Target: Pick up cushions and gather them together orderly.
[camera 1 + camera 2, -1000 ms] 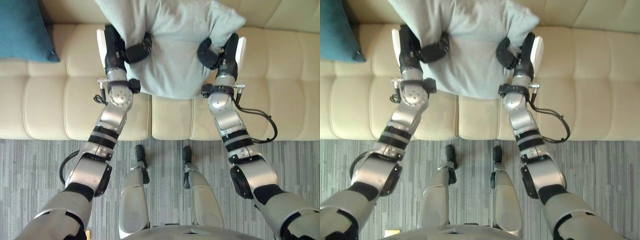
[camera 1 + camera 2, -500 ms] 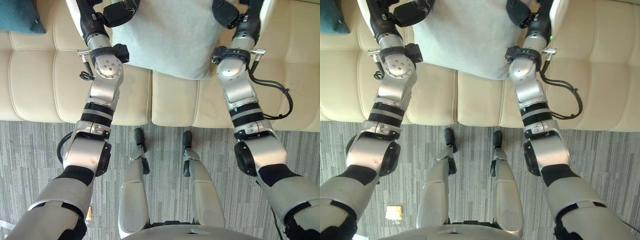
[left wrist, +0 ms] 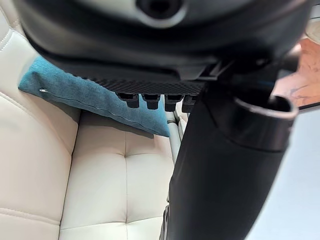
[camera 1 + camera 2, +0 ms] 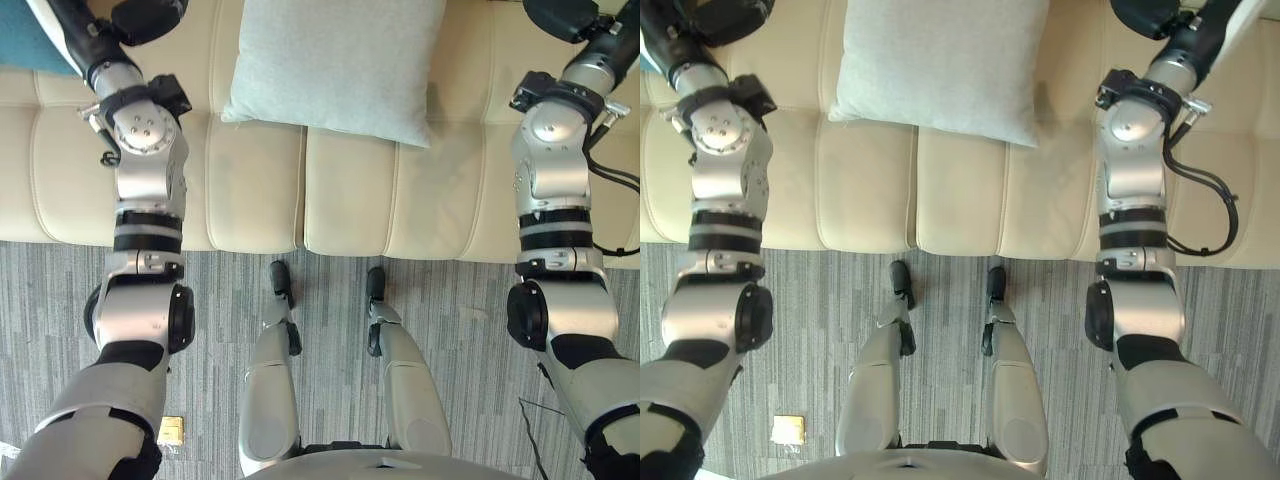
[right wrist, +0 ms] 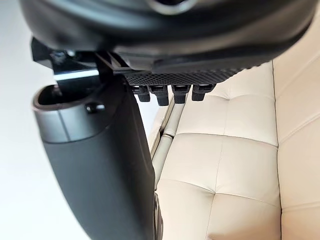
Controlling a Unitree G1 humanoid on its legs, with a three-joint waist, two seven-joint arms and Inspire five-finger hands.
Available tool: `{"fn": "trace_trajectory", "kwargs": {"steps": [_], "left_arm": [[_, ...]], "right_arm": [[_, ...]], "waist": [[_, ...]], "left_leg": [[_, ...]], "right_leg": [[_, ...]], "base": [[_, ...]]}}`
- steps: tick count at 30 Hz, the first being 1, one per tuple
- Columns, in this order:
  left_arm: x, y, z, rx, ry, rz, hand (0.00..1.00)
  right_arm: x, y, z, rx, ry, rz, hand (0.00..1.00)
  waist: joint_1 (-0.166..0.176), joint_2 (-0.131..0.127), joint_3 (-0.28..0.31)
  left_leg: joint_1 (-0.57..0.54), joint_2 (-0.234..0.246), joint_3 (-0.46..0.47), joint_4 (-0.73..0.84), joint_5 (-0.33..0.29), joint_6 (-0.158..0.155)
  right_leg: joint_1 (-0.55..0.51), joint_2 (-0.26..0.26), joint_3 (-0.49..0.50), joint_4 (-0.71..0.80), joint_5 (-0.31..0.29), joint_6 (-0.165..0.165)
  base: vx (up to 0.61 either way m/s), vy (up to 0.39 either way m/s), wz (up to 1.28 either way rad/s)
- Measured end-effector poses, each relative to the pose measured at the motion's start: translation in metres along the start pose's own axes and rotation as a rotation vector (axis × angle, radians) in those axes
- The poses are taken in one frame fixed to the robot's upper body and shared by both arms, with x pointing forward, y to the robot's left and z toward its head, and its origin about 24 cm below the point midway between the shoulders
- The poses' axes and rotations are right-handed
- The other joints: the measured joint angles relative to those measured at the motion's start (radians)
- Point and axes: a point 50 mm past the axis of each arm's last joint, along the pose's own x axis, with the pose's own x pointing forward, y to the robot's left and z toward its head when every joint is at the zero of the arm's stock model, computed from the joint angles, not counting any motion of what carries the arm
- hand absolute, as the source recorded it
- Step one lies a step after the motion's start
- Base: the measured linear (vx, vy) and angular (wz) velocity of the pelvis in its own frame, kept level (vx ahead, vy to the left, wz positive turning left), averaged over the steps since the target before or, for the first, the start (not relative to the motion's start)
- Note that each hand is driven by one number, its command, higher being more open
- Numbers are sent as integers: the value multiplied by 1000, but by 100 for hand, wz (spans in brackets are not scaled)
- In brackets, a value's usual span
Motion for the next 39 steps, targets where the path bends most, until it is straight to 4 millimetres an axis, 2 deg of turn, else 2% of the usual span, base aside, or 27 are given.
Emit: {"fn": "trace_trajectory", "kwargs": {"steps": [2,4,5,6,7,8,11,12,15,17,18,19,23,26,32,35,39], "left_arm": [[-21,16,-25,-10,66,-5,100],[-39,23,-44,-33,127,-5,100],[-72,31,-75,-28,242,-30,100],[-84,34,-87,-22,288,-40,100],[-113,39,-109,-12,390,-54,100],[-126,41,-117,-11,435,-60,100],[-199,55,-153,25,669,-133,100],[-221,62,-161,40,740,-153,100],[-259,79,-173,82,865,-190,100],[-291,102,-184,142,983,-203,100],[-294,104,-185,148,995,-203,100],[-312,116,-190,187,1060,-211,100],[-358,138,-199,275,1246,-255,100],[-385,152,-203,336,1365,-267,100],[-417,179,-201,427,1513,-250,100],[-425,186,-200,464,1550,-265,100],[-423,189,-200,490,1544,-301,100]], "right_arm": [[-15,-21,-27,-6,67,15,100],[-29,-34,-48,-28,121,33,100],[-56,-50,-80,-68,224,75,100],[-67,-54,-90,-83,261,90,100],[-91,-63,-110,-109,343,118,100],[-102,-67,-118,-117,380,127,100],[-165,-91,-153,-149,581,192,100],[-186,-99,-162,-159,649,205,100],[-226,-121,-175,-189,777,227,100],[-259,-144,-183,-229,891,237,100],[-262,-145,-184,-233,902,239,100],[-278,-158,-190,-267,968,244,100],[-321,-182,-204,-329,1154,244,100],[-348,-190,-212,-351,1277,262,100],[-389,-213,-216,-437,1461,278,100],[-404,-222,-216,-465,1532,281,100],[-411,-226,-215,-484,1567,301,100]], "waist": [[5,5,-3],[8,11,-6],[14,15,-9],[14,17,-10],[16,22,-14],[17,24,-15],[26,35,-30],[28,37,-48],[30,41,-83],[31,41,-151],[31,40,-159],[29,41,-200],[28,32,-275],[27,21,-303],[24,11,-334],[22,9,-342],[15,7,-351]], "left_leg": [[25,1,0,-11,0,-1],[38,2,0,-15,-1,-2],[71,2,0,-25,-5,-6],[83,2,0,-28,-7,-9],[105,3,-1,-33,-11,-12],[116,3,-1,-36,-12,-13],[168,9,1,-47,-24,-22],[180,11,2,-47,-28,-25],[227,18,5,-54,-38,-33],[281,23,12,-77,-45,-40],[284,23,12,-79,-45,-41],[309,24,13,-87,-49,-45],[380,25,14,-106,-66,-54],[423,21,17,-134,-68,-55],[492,5,20,-174,-76,-57],[521,-7,21,-183,-82,-55],[530,-13,21,-184,-84,-53]], "right_leg": [[23,0,-7,-3,-5,-6],[38,1,-11,-7,-8,-7],[69,2,-13,-11,-16,-8],[81,2,-15,-13,-19,-8],[102,2,-20,-14,-26,-9],[111,2,-22,-14,-31,-12],[157,7,-25,-12,-50,-15],[167,10,-26,-9,-57,-19],[211,16,-31,-11,-77,-17],[252,21,-32,-18,-94,-20],[257,22,-33,-19,-95,-20],[283,23,-37,-35,-100,-19],[369,26,-47,-81,-106,-16],[417,32,-49,-118,-100,-11],[507,26,-48,-198,-80,3],[542,17,-48,-220,-77,6],[552,13,-45,-223,-75,9]], "base": [[63,-48,2],[59,-41,4],[67,-42,4],[60,-41,4],[47,-36,4],[38,-39,3],[41,-58,-1],[43,-55,-2],[52,-51,-1],[72,-41,-3],[68,-25,-1],[67,-20,2],[88,-2,5],[76,-2,1],[78,23,1],[52,48,1],[10,19,0]]}}
